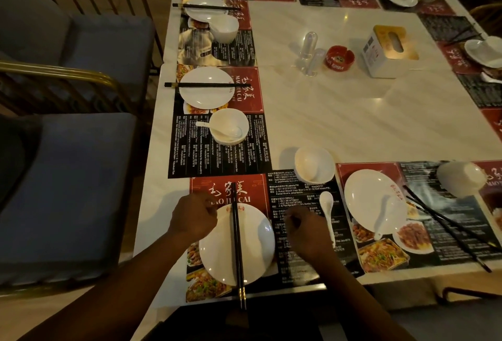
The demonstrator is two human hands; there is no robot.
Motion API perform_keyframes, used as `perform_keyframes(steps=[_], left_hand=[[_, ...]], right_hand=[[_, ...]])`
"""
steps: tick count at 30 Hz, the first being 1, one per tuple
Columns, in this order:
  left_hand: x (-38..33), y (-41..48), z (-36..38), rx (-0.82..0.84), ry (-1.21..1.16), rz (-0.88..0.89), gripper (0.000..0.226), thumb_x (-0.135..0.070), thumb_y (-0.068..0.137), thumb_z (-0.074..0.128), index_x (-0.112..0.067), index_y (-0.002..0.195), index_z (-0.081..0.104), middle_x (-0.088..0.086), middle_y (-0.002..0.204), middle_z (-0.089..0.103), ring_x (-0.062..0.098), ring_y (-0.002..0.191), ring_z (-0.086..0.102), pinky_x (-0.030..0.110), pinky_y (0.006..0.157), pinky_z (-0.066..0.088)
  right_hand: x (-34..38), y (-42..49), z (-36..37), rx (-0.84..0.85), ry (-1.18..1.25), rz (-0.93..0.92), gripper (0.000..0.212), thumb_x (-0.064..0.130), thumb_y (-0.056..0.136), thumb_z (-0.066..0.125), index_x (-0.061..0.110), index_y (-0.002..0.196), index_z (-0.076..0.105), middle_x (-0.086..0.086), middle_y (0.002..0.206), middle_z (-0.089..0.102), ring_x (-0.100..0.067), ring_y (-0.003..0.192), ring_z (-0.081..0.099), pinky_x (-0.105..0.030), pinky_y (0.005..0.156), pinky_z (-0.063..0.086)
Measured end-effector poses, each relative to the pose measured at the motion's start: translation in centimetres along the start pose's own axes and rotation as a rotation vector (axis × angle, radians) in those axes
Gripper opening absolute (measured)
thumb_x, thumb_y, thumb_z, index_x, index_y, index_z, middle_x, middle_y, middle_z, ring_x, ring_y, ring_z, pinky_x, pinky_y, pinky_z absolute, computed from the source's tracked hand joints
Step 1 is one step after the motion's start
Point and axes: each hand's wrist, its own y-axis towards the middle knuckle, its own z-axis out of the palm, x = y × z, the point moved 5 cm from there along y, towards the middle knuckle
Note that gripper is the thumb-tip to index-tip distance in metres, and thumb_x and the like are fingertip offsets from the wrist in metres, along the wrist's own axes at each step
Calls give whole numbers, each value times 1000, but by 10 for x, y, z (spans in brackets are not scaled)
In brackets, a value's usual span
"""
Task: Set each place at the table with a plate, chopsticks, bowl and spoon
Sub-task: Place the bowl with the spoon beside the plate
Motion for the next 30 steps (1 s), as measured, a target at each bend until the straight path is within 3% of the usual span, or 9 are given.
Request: perform_keyframes(steps=[4, 8, 12, 15, 17, 22, 26, 30], left_hand=[[-42, 8, -8, -67, -114, 94, 21, -16, 86, 72, -21, 106, 70, 0, 110, 70, 19, 104, 65, 27, 86, 50], [-91, 23, 0, -57, -164, 180, 23, -13, 89, 66, -19, 111, 69, -3, 106, 69, 12, 98, 64, 25, 82, 51], [-128, 32, 13, -37, -204, 143, 33, -11, 88, 66, -15, 120, 67, 1, 104, 72, 13, 92, 67, 34, 85, 58], [-136, 34, 22, -44, -150, 85, 33, -12, 88, 66, -16, 121, 66, 1, 108, 72, 14, 94, 67, 36, 89, 57], [-137, 30, 25, -70, -154, 49, 33, -13, 88, 66, -16, 122, 66, 1, 109, 71, 14, 95, 67, 39, 90, 56], [-141, 14, 33, -132, -191, -27, 27, -16, 92, 63, -19, 118, 67, 1, 107, 72, 15, 96, 66, 33, 90, 53], [-141, -2, 42, -104, -344, -94, 21, -19, 93, 63, -28, 111, 69, -13, 106, 70, 8, 99, 65, 34, 92, 53], [-139, -15, 52, -53, -398, -114, 21, -22, 96, 61, -27, 113, 71, -10, 110, 72, 3, 94, 65, 32, 90, 54]], right_hand=[[-16, 36, -73, -252, -25, 11, 11, 14, 91, 61, 20, 95, 70, 0, 89, 74, -17, 79, 64, -19, 70, 39], [-40, 91, -119, -331, -41, 21, 17, 21, 94, 61, 13, 108, 67, -11, 93, 75, -31, 87, 69, -27, 73, 44], [-58, 138, -118, -172, -126, -10, 31, 30, 93, 60, 10, 118, 63, -11, 85, 75, -29, 92, 70, -28, 82, 47], [-59, 151, -106, -15, -154, -73, 37, 27, 93, 59, 10, 126, 59, -15, 106, 73, -33, 103, 67, -30, 86, 48], [-58, 154, -104, 14, -146, -127, 33, 19, 93, 59, 7, 124, 59, -16, 114, 70, -36, 105, 64, -31, 84, 47], [-54, 157, -106, 49, -124, -173, 28, 15, 90, 60, 9, 117, 63, -13, 107, 71, -32, 100, 66, -27, 79, 46], [-42, 132, -100, 107, -120, -261, 28, 14, 89, 60, 11, 117, 64, -10, 108, 71, -29, 100, 66, -24, 77, 43], [-37, 99, -83, 162, -113, -319, 34, 16, 92, 59, 13, 126, 63, -6, 115, 71, -24, 103, 65, -21, 78, 42]])
